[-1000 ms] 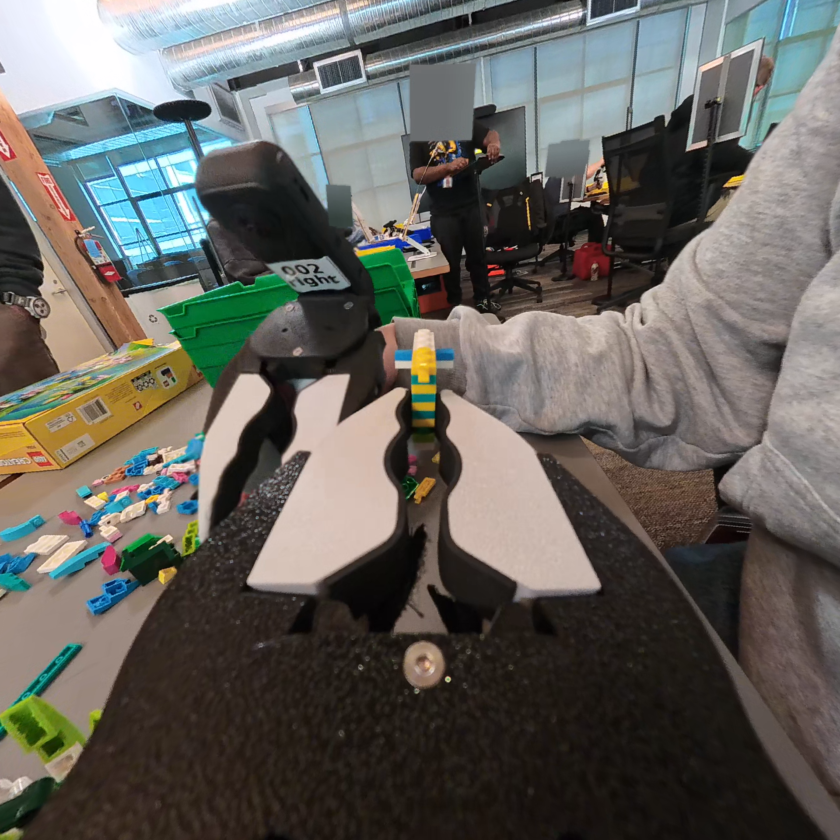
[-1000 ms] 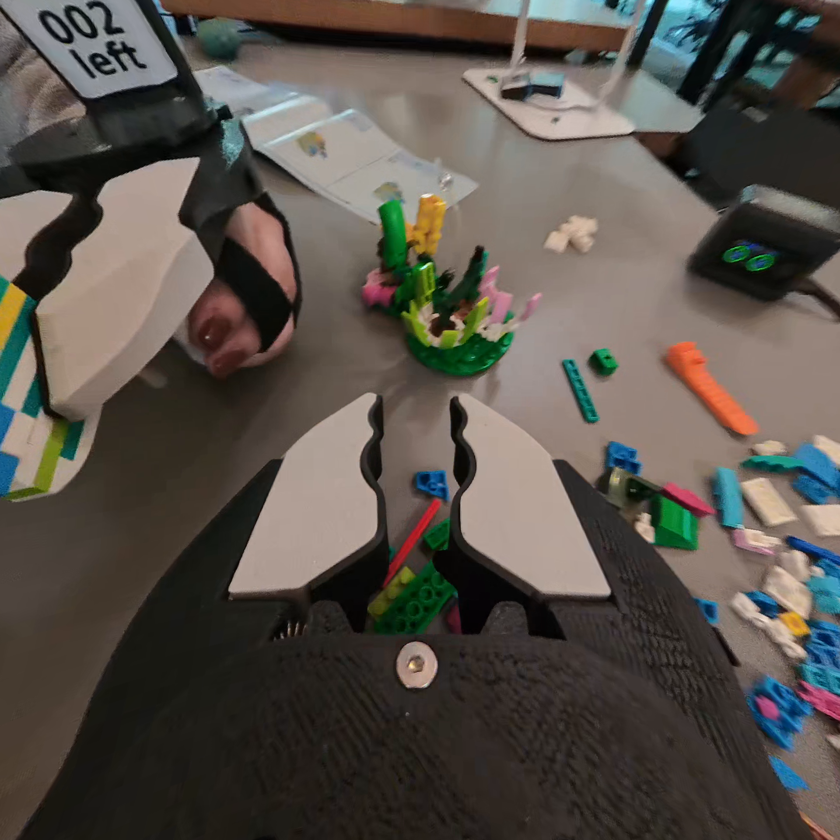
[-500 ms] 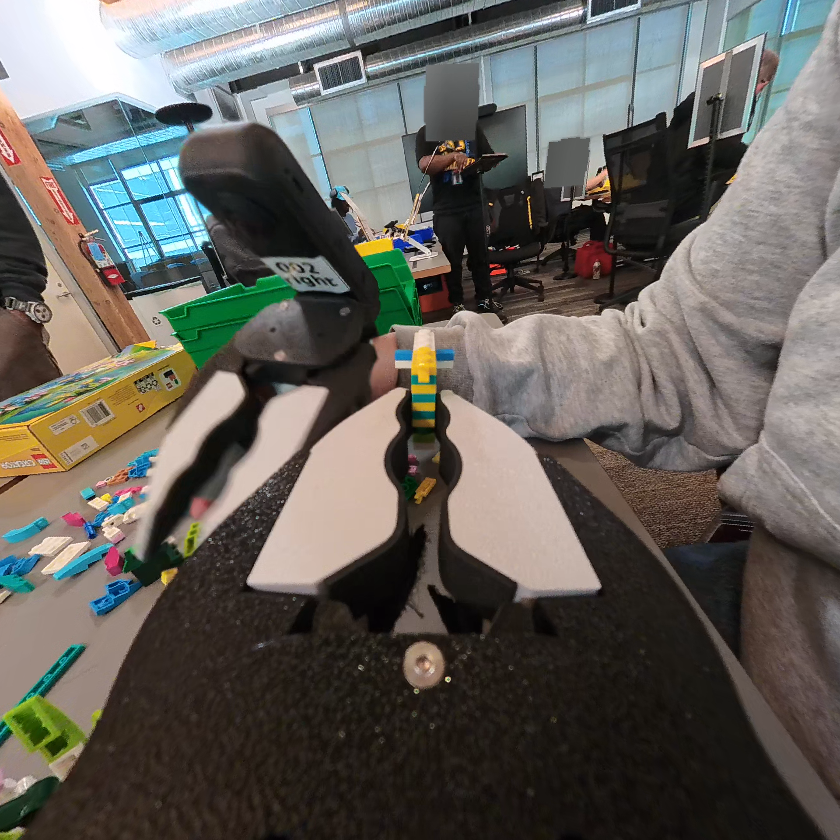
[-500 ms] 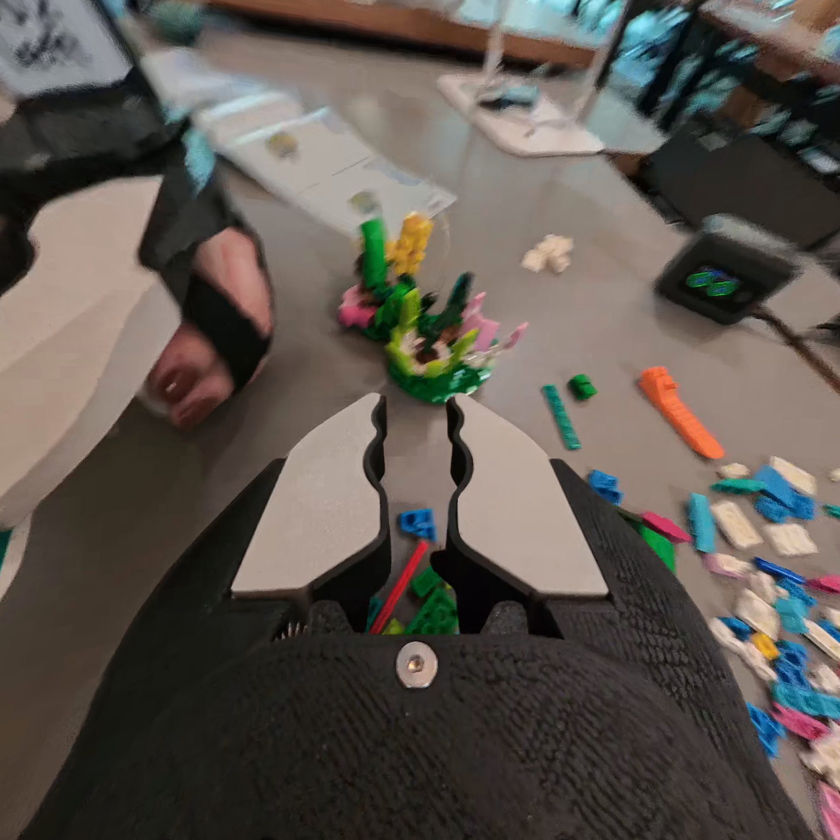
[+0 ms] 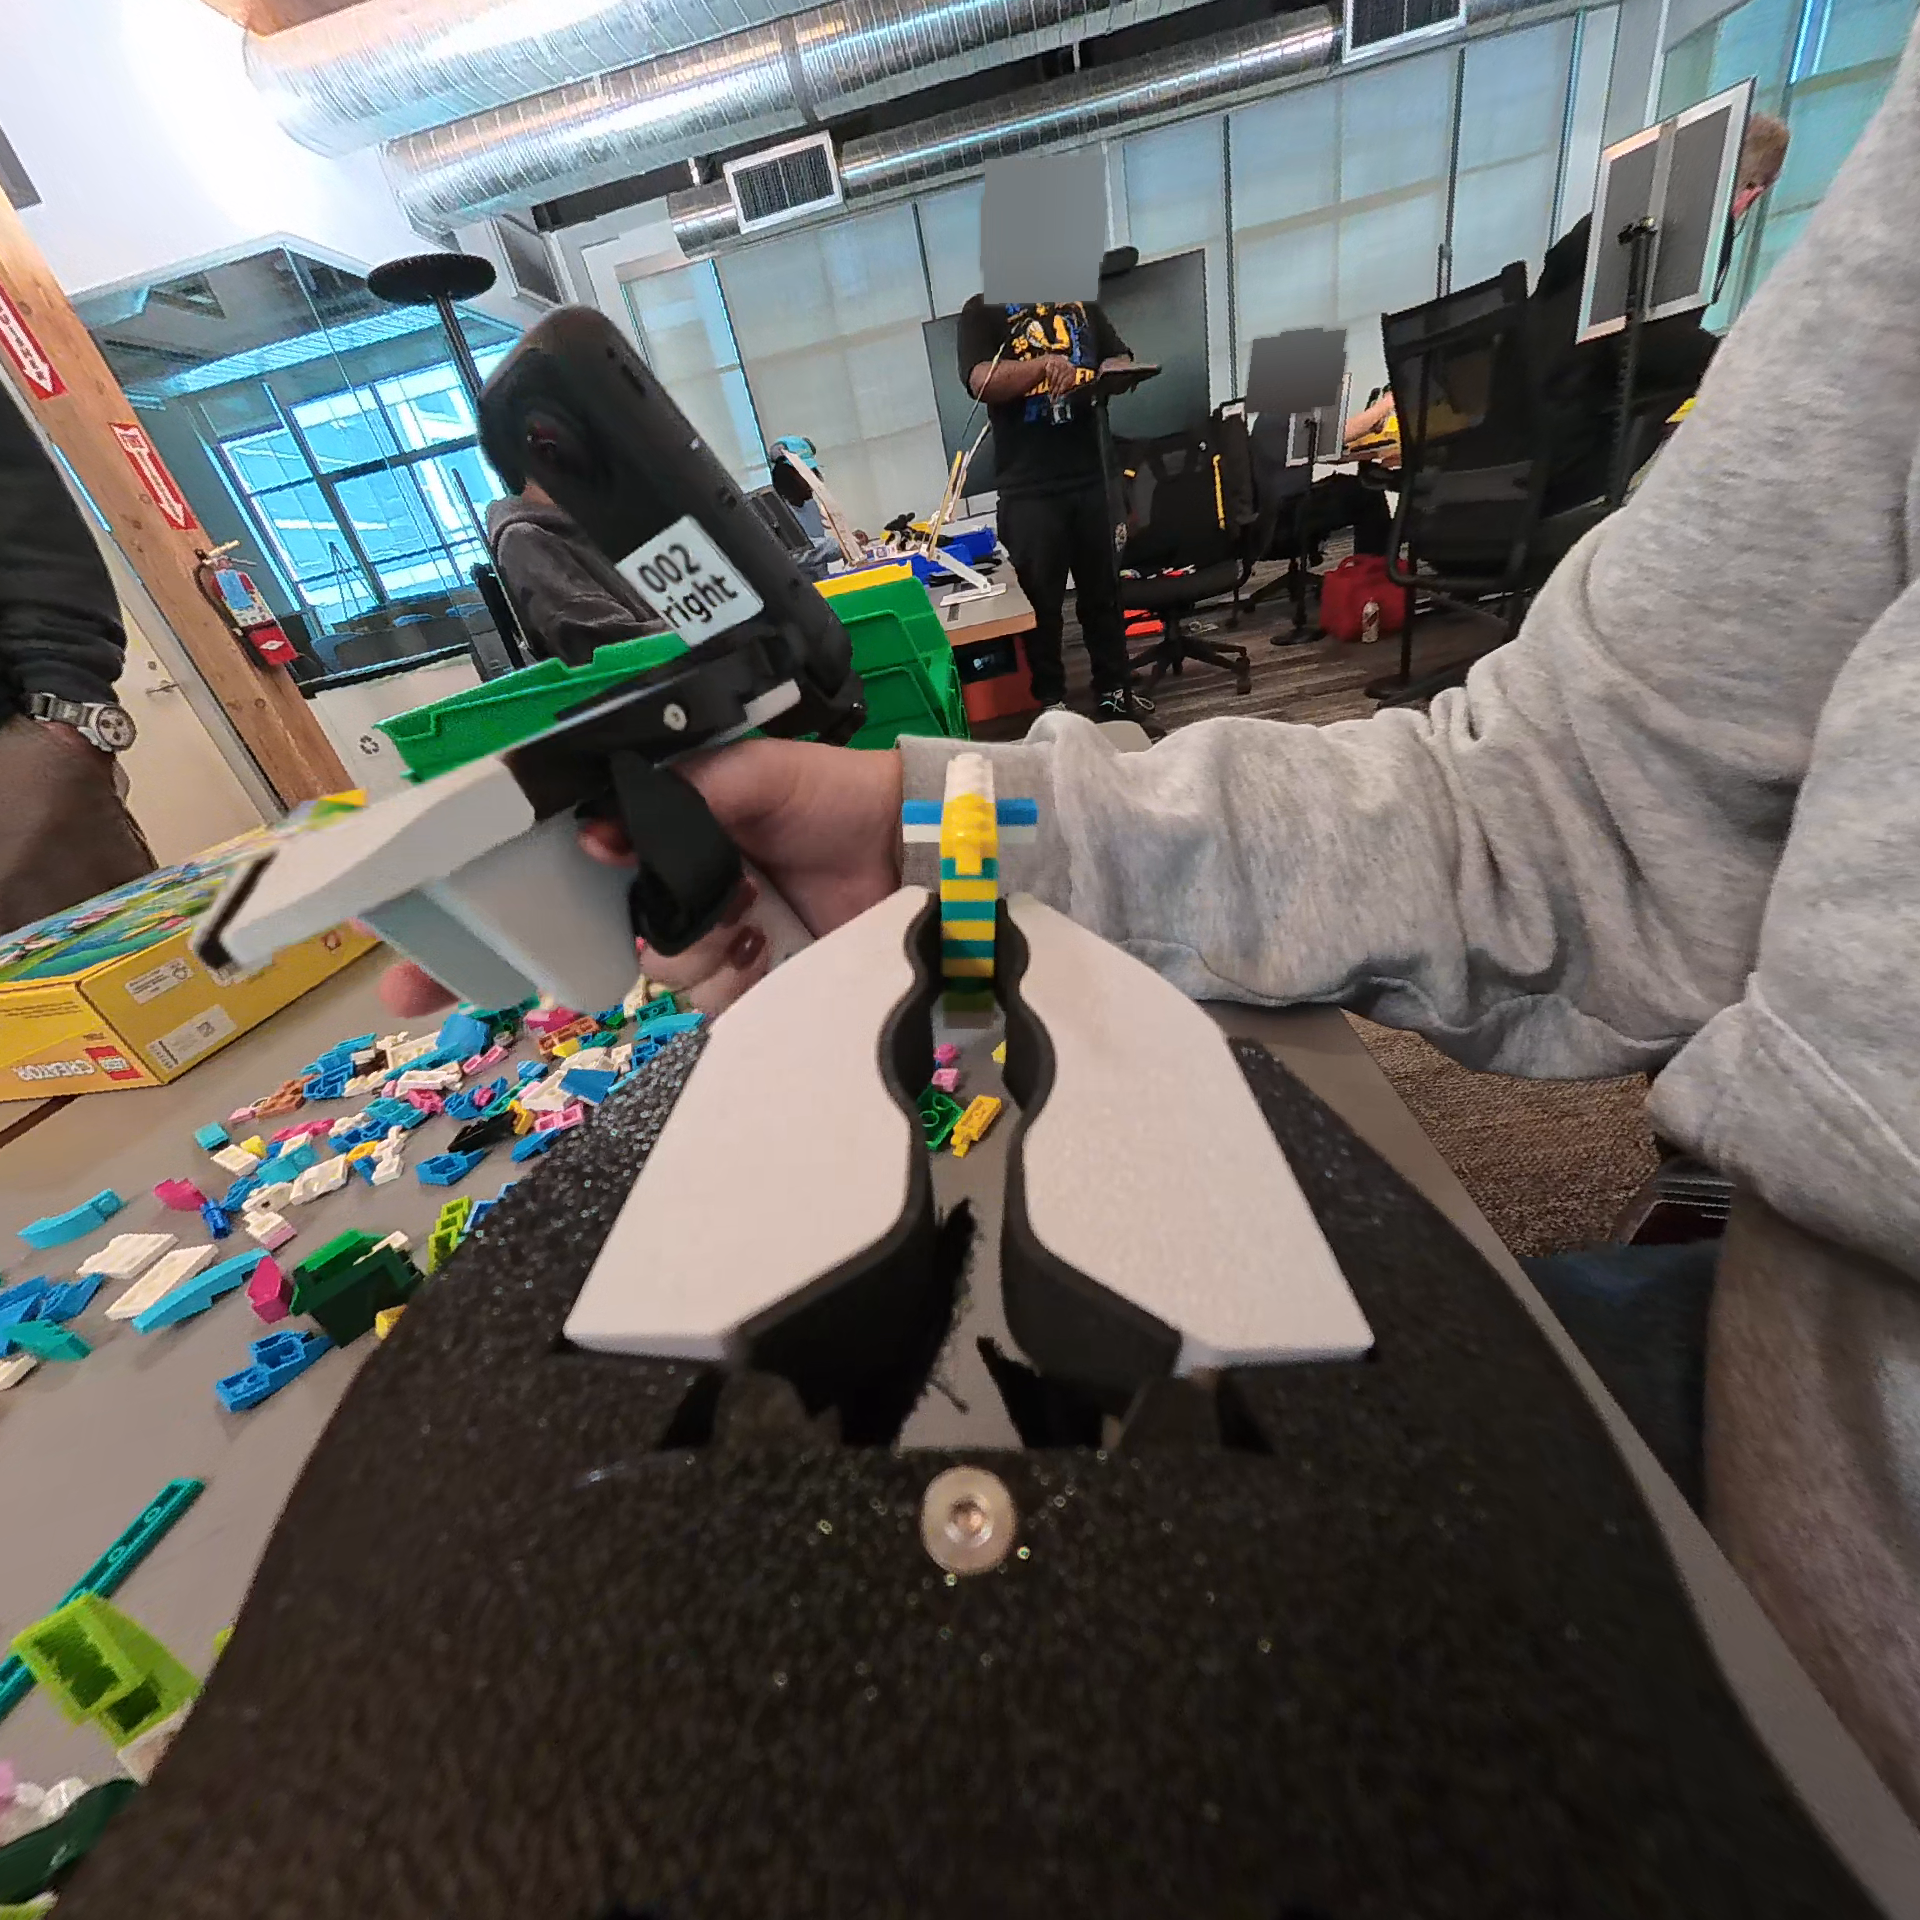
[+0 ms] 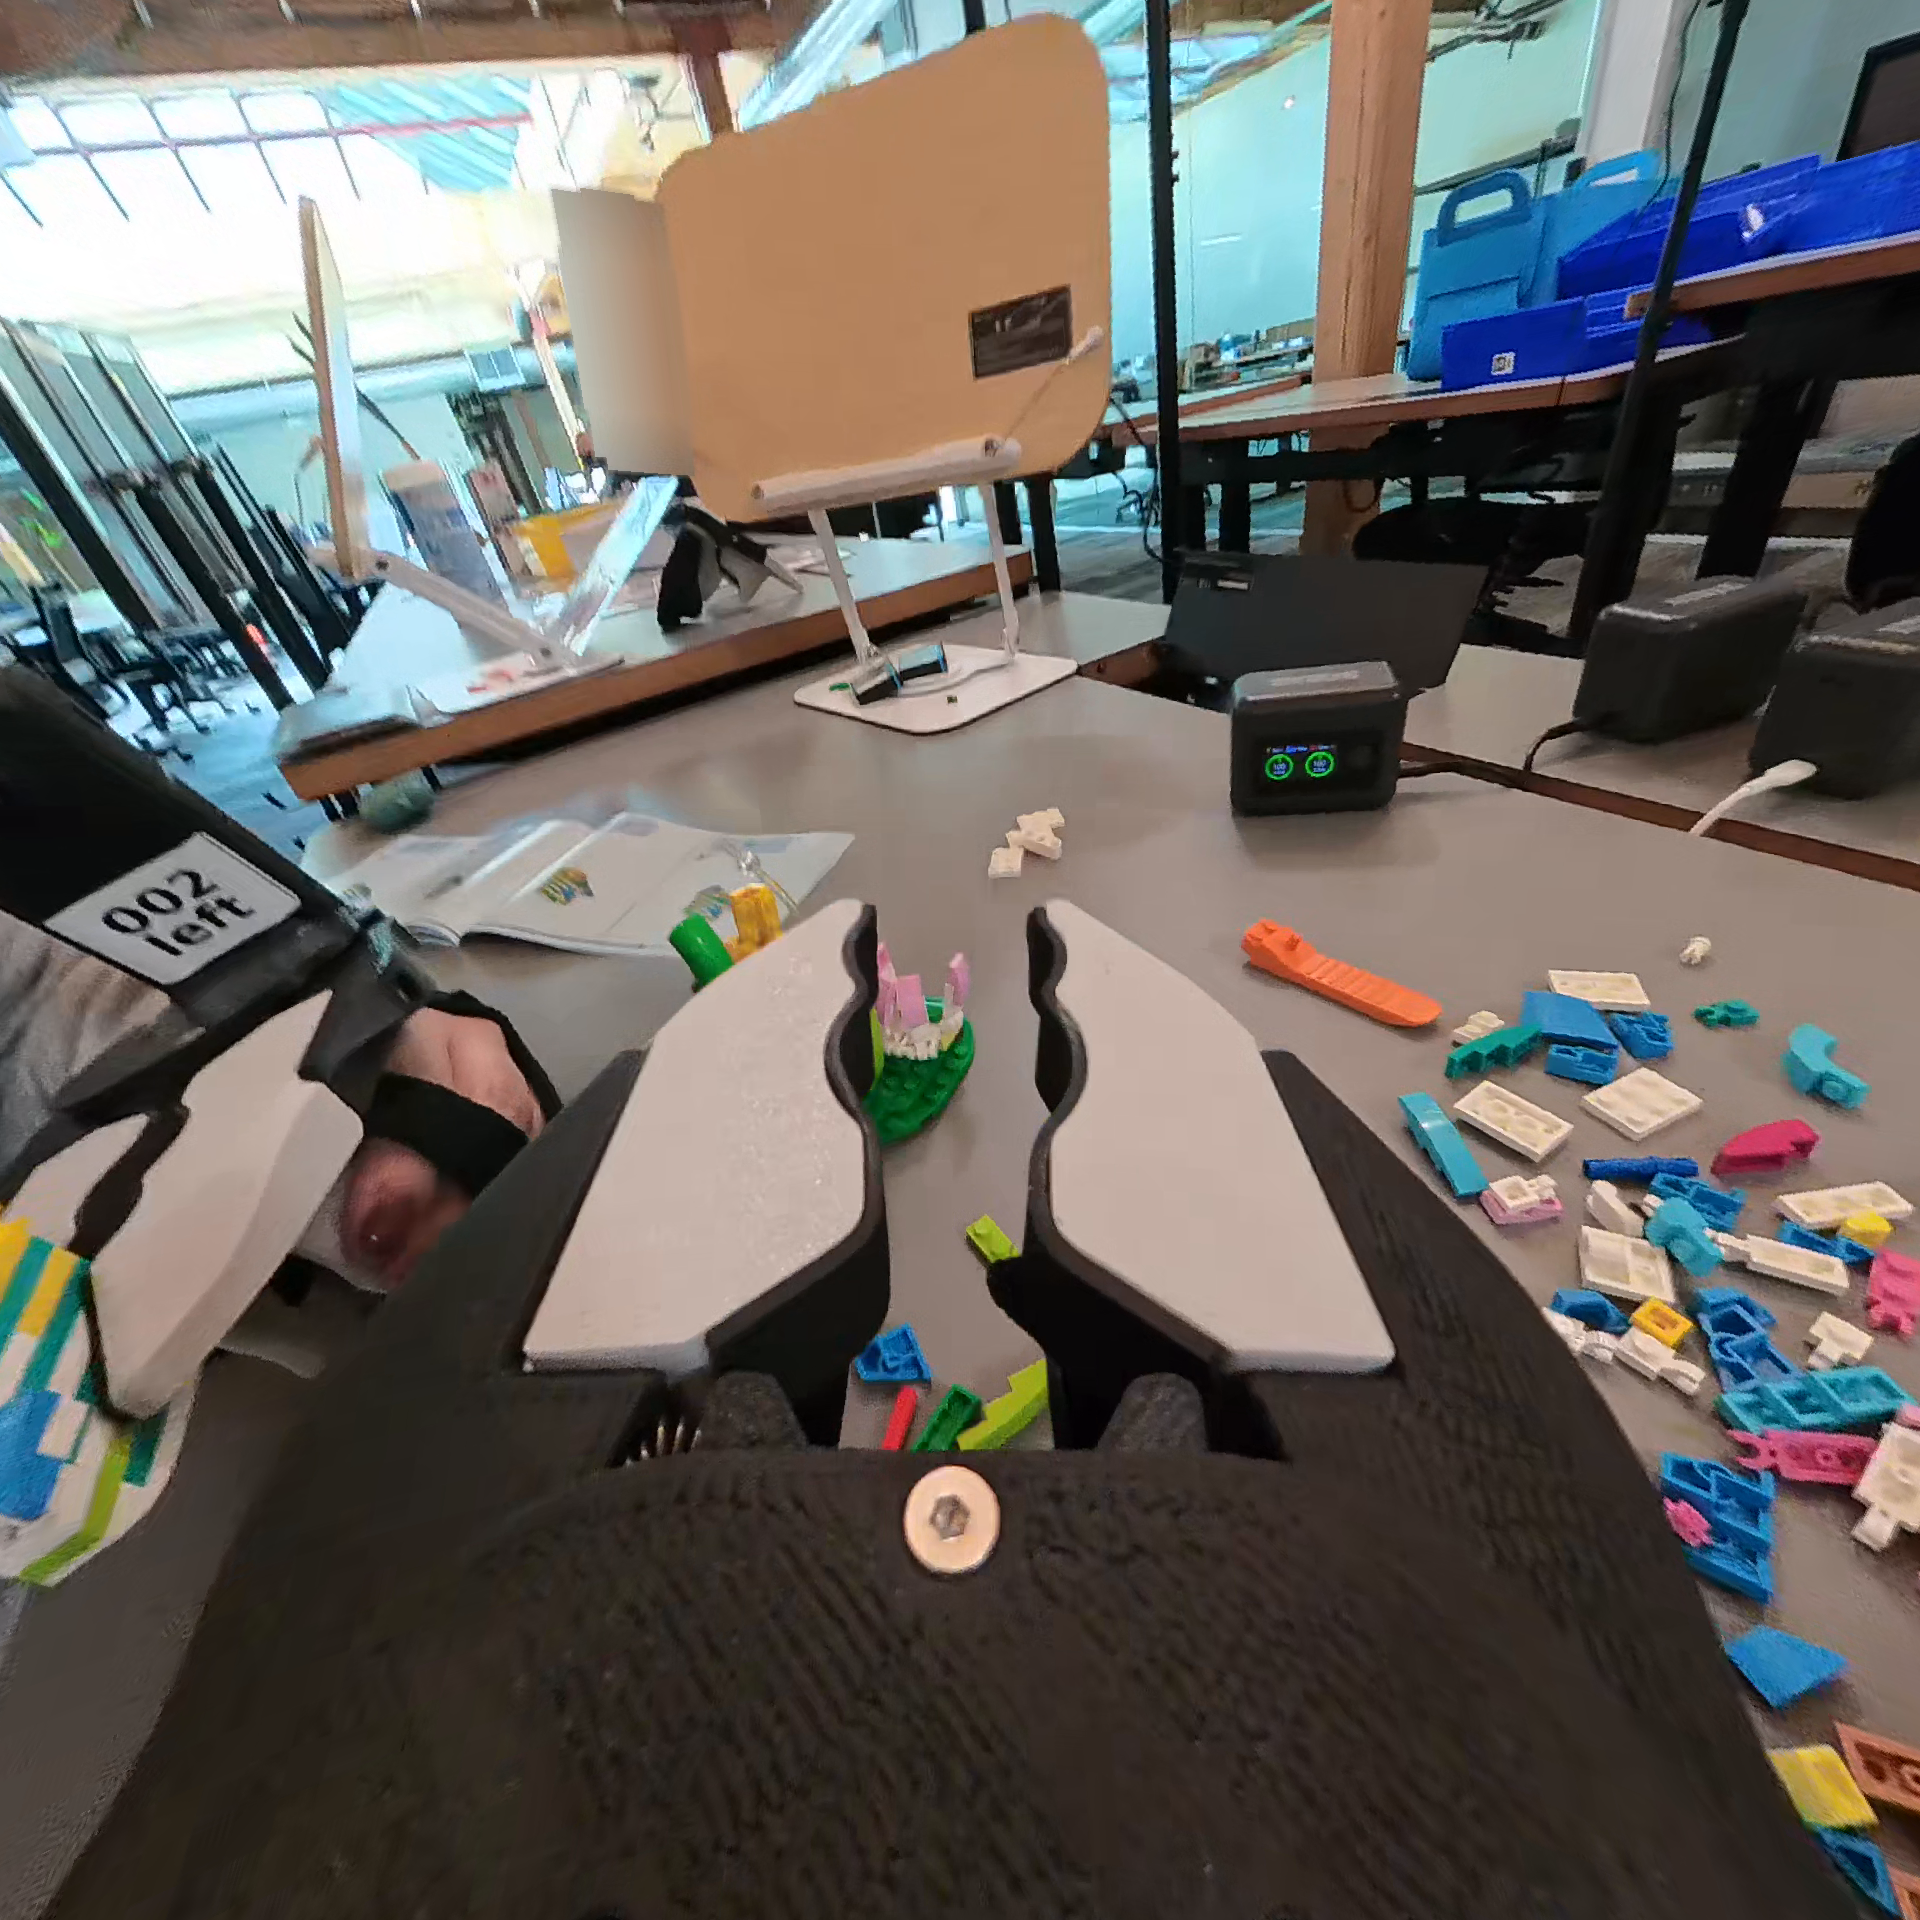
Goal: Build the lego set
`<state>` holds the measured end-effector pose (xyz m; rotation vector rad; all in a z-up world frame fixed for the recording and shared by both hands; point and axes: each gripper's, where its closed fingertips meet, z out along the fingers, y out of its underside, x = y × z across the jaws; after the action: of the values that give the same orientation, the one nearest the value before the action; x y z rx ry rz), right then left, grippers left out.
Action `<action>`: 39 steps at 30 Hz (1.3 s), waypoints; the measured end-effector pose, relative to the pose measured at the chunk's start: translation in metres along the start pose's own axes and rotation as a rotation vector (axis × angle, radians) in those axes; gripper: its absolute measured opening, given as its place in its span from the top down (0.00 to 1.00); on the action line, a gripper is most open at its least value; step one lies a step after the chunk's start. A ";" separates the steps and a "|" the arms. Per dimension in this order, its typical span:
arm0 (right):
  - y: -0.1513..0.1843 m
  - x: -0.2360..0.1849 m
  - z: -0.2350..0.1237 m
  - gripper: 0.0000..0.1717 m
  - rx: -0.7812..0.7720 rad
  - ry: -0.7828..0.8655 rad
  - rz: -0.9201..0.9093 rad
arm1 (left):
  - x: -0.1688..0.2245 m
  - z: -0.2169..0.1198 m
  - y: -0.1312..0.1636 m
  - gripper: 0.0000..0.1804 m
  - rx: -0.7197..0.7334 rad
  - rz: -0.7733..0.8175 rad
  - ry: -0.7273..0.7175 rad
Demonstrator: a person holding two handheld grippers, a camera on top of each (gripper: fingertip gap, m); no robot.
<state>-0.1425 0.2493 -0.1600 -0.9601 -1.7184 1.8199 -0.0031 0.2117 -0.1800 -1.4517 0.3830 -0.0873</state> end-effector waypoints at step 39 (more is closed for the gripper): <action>0.084 -0.102 0.114 1.00 -0.642 -0.136 -0.850 | 0.032 -0.047 -0.008 0.95 0.012 0.032 0.095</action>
<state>-0.1499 0.0885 -0.2275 -0.1942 -2.3547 0.8086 0.0139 0.1572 -0.1815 -1.4321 0.4821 -0.1329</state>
